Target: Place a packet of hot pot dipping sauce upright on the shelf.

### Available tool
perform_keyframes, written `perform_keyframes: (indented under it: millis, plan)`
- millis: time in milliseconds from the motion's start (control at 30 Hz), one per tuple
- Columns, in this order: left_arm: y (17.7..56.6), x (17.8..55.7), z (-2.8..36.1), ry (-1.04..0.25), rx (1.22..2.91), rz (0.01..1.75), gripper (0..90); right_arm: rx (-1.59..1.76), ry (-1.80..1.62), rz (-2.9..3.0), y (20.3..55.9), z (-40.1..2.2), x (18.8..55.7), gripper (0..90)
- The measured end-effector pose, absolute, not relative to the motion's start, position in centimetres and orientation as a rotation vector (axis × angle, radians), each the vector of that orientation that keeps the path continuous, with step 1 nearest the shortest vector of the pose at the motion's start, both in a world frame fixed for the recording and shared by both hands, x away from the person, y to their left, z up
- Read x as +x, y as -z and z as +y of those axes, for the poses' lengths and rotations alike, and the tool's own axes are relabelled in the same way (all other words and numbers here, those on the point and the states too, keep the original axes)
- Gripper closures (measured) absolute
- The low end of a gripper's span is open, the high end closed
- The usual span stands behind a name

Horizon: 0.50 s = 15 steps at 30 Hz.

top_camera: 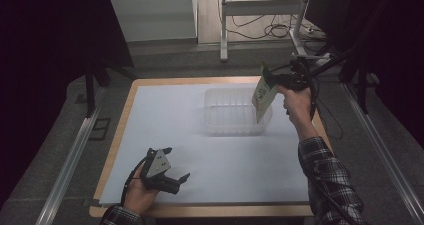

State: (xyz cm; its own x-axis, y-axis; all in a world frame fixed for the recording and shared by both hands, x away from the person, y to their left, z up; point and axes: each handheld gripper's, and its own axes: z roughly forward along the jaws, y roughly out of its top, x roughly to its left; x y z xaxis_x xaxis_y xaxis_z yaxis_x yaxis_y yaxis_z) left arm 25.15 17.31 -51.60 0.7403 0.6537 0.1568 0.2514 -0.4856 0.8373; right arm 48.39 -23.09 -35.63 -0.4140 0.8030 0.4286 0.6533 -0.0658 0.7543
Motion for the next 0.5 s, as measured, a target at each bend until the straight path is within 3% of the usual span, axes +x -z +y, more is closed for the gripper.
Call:
perform_keyframes:
  millis: [500]
  plan:
    - [51.7, 25.1, 17.2, -0.591, 2.083, 0.674, 0.0, 1.624, -1.440, 2.063, 38.3, -21.9, 49.3, 89.0]
